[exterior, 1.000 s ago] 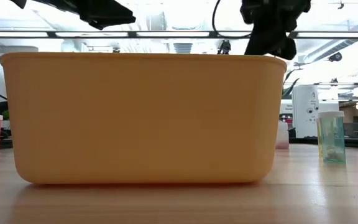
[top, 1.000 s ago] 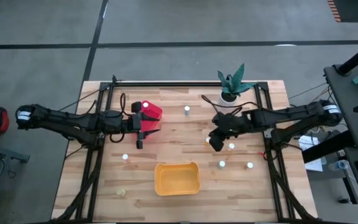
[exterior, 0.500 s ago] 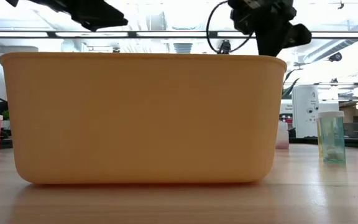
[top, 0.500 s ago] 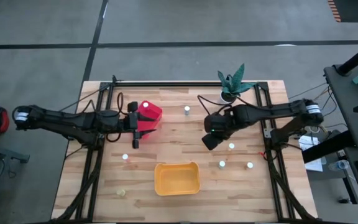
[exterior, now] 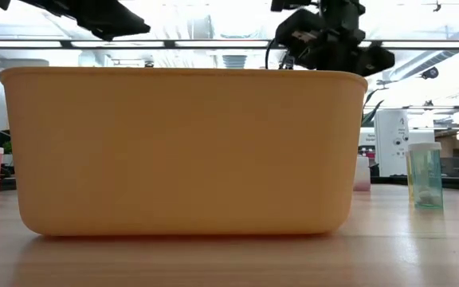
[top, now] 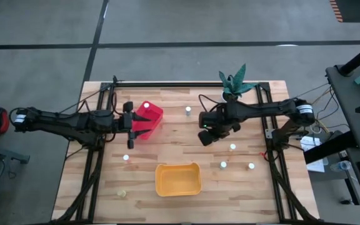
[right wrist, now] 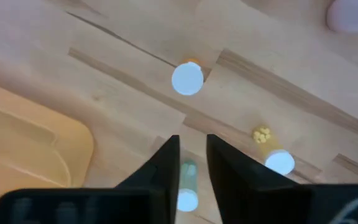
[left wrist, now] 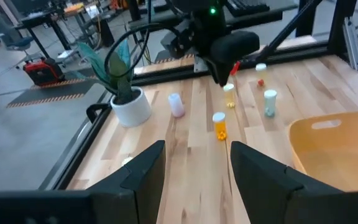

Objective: Pick and place medicine bottles into bin by pill shape (circle, oval)
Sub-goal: Put the orange tablet bottle into the yellow bin

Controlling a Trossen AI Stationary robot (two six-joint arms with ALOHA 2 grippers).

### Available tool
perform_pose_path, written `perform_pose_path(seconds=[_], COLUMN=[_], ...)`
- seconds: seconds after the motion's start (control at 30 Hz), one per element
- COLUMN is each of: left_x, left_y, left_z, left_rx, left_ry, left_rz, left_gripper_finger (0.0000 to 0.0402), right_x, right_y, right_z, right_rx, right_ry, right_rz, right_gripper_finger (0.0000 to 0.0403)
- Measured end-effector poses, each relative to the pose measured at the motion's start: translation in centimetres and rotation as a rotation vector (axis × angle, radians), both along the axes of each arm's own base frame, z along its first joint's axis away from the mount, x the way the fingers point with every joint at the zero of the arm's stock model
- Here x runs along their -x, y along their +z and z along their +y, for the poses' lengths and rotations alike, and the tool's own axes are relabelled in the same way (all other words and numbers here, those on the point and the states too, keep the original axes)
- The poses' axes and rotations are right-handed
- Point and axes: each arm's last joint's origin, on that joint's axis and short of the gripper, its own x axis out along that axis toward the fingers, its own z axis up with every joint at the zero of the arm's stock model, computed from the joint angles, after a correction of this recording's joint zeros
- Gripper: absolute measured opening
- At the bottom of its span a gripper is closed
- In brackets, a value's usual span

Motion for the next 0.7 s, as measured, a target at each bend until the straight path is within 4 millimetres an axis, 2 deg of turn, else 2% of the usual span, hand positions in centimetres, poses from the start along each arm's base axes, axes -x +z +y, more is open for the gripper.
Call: perform_pose_path(seconds=[0.23, 0.37, 0.53, 0.7], left_x=[-0.3, -0.4, -0.4, -0.4], left_y=[-0.2, -0.3, -0.3, -0.3], left_z=[0.0, 0.0, 0.0, 0.0], left_rx=[-0.002, -0.003, -0.003, -0.003], left_ry=[0.000, 0.000, 0.000, 0.000], left_rz=[0.012, 0.017, 0.017, 0.017], left_gripper_finger=[0.0167, 0.0167, 0.0167, 0.0167], right_x=[-1.0, -1.6, -2.5, -3.1], right_y=[-1.9, -3.2, -4.8, -6.0], right_z=[-0.6, -0.9, -1.1, -1.2], right_rx=[0.002, 0.006, 0.008, 0.011], right_ry=[0.011, 0.044, 0.080, 0.102], right_rz=[0.059, 0.097, 0.119, 0.133], right_gripper_finger=[0.0171, 0.0208, 0.0227, 0.0226])
